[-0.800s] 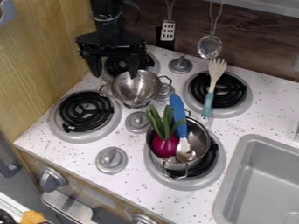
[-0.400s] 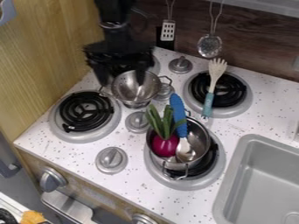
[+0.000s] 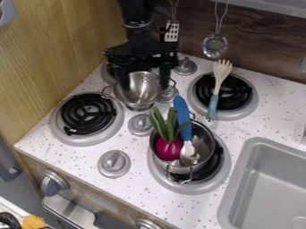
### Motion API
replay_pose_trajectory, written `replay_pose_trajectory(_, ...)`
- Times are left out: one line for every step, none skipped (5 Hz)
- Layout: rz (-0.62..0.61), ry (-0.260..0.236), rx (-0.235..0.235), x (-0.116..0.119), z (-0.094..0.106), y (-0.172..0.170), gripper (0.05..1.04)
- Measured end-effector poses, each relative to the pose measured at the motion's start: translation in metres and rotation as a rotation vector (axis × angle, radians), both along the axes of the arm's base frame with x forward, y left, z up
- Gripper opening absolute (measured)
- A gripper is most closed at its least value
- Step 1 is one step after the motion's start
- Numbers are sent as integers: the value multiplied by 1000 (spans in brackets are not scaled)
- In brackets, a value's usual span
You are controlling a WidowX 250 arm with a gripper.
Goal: Move the red item from the silver pot to the silver basket
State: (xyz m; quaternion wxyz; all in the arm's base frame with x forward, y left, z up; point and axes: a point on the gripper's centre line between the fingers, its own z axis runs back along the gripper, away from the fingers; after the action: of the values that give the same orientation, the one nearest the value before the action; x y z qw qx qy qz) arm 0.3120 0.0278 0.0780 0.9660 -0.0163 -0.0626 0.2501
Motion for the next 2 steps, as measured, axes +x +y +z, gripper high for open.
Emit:
replay_pose_trajectory(60, 31, -44, -3, -2, -27, 999)
replay_pose_trajectory(76, 101, -38, -5, -15, -30, 999)
